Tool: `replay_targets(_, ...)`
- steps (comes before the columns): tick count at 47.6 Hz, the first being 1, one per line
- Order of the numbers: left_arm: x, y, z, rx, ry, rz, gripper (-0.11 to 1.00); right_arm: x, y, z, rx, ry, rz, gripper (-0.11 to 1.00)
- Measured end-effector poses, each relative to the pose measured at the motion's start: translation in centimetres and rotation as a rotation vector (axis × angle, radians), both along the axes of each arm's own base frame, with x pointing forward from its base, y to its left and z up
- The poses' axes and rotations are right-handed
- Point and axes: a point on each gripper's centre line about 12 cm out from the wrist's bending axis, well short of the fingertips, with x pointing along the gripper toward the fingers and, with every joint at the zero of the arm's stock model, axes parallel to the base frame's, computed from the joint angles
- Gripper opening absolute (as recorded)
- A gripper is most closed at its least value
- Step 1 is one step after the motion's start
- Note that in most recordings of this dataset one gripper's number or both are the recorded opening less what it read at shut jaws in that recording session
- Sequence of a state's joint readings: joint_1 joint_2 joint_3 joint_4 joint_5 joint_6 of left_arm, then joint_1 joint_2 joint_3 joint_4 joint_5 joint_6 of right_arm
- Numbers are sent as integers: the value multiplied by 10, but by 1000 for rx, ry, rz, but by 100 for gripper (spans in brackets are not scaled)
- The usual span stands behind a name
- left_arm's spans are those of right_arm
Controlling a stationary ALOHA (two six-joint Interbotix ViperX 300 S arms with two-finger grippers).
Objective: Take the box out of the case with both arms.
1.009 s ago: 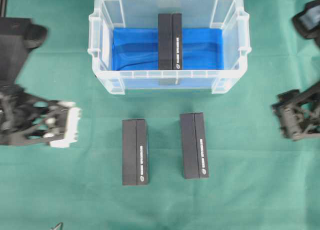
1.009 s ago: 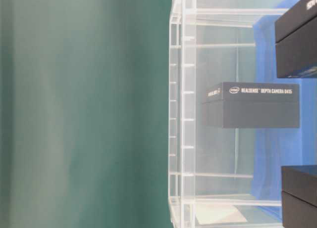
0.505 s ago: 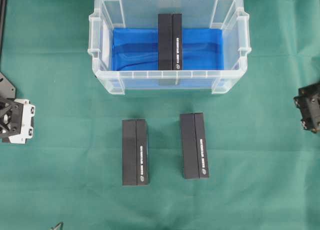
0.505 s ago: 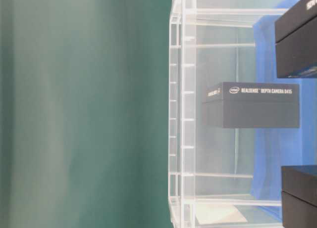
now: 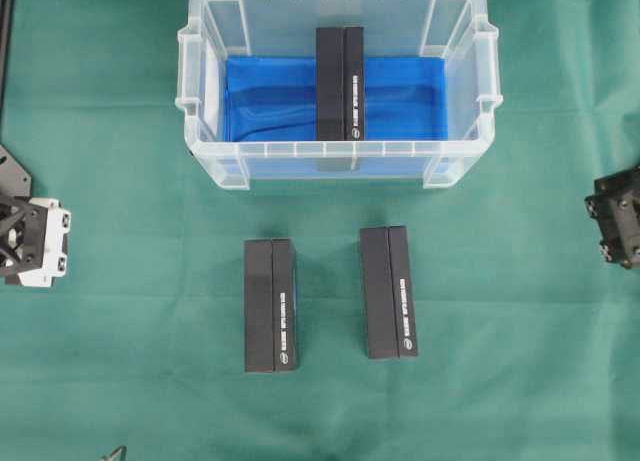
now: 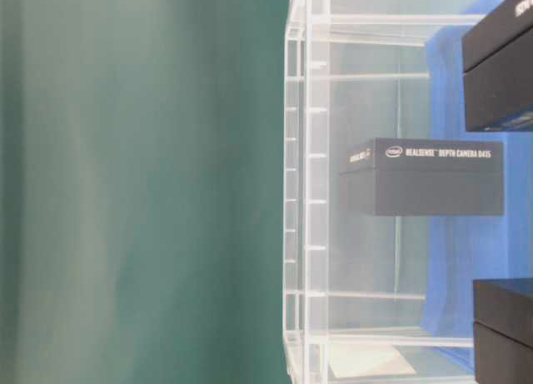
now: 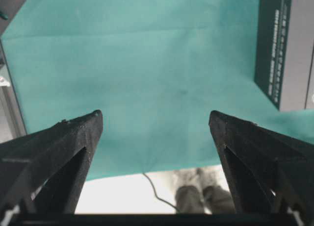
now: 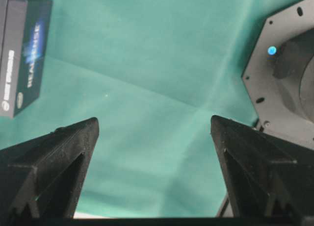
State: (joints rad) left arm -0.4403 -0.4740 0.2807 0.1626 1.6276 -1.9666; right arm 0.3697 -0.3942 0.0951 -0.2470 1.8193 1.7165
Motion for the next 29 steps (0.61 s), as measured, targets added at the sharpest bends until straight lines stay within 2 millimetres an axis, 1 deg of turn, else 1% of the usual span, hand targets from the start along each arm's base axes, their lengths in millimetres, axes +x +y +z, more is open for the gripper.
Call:
replay_targets(5,1,5,0,5,1,4,85,-1,-4,0,0,0,-8,90)
replay_targets(12,0,18,1,13,6,3,85,-6,-16,1,-6,-1,-15,90)
replay_targets(24,-2,55,2,40,16,3,85,-19,-59,3,-27,17,-15,90)
replay_targets(29,-2,71,3,54,26,-14,85,-21,-75,2,-35,38,-16,90)
